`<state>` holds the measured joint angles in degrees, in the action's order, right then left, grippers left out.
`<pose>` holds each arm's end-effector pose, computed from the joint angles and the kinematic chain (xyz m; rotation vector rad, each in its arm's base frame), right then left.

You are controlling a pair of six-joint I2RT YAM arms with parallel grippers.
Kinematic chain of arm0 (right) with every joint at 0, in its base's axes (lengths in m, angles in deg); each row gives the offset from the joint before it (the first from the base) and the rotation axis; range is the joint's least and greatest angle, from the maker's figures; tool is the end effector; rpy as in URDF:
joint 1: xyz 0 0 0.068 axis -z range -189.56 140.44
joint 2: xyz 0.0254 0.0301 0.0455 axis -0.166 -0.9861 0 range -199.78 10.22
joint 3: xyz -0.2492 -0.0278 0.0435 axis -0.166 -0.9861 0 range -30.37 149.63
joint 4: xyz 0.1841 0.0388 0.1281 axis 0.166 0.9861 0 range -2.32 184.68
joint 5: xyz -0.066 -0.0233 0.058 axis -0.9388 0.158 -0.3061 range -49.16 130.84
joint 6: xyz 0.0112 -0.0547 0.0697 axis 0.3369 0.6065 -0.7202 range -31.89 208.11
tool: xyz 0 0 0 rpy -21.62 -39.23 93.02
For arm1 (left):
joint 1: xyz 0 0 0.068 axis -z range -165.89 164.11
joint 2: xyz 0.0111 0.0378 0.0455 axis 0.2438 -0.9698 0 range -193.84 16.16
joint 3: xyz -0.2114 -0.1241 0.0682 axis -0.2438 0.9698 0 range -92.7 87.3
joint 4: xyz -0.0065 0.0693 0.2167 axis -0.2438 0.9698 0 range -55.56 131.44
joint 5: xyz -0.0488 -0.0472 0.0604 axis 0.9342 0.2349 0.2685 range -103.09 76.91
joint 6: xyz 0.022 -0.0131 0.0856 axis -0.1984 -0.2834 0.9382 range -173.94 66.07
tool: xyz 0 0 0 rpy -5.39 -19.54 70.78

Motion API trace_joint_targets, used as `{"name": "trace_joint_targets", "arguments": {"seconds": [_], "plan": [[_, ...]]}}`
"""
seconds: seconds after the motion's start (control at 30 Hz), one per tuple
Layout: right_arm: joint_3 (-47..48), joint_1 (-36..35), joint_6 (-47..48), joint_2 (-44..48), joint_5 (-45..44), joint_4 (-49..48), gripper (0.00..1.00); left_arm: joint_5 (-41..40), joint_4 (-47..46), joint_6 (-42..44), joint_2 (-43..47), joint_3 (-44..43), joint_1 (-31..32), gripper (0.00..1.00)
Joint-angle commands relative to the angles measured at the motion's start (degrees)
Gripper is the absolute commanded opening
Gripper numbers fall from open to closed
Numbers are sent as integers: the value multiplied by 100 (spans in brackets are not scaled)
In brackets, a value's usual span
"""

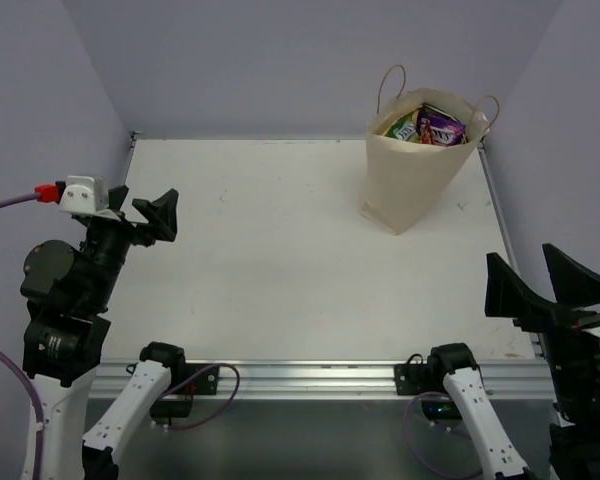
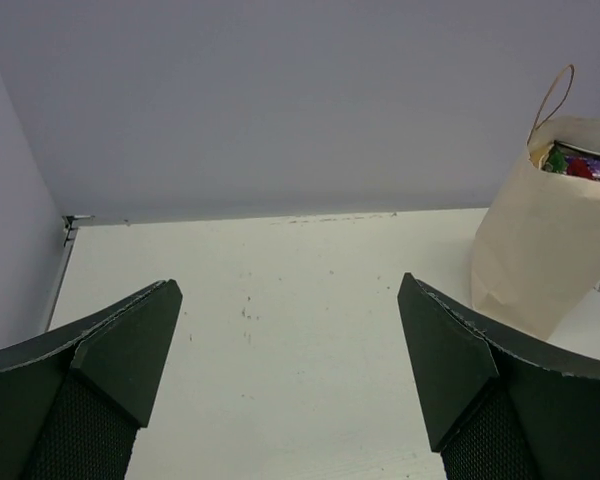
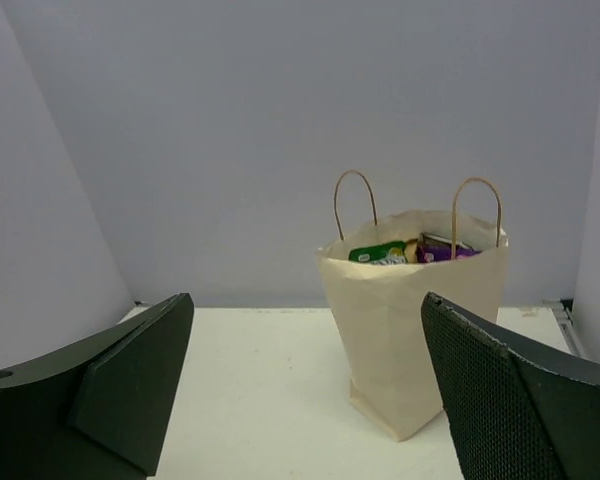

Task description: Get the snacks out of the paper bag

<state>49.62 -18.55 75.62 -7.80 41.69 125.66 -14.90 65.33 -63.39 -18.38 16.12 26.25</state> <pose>-0.0274 -0.0032 0.4640 0.0221 1.1584 0.3409 0.1008 -0.0191 0.4404 0.0090 1.4768 -0.2829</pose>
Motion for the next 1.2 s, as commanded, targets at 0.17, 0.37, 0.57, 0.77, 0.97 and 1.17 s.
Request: {"name": "trace_joint_targets", "arguments": {"seconds": [0.17, 0.37, 0.57, 0.77, 0.97, 1.17], "plan": [[-78, -23, -1066, -1491, -563, 482, 99, 505, -400, -338, -324, 368, 25, 100], [60, -15, -2380, -2810, -1902, 448, 99, 690, -505, -382, -430, 403, 34, 100], [981, 3, -2907, -4724, -2816, 412, 99, 848, -462, -364, -430, 508, 34, 100], [2193, 64, -3531, -6648, -3327, 447, 99, 1182, -549, -496, -509, 710, 34, 100], [2943, 240, -4042, -7768, -3547, 948, 98, 1446, -541, -540, -580, 711, 34, 100], [2874, 346, -3893, -8094, -3337, 948, 88, 1428, -549, -531, -588, 710, 34, 100]]}}
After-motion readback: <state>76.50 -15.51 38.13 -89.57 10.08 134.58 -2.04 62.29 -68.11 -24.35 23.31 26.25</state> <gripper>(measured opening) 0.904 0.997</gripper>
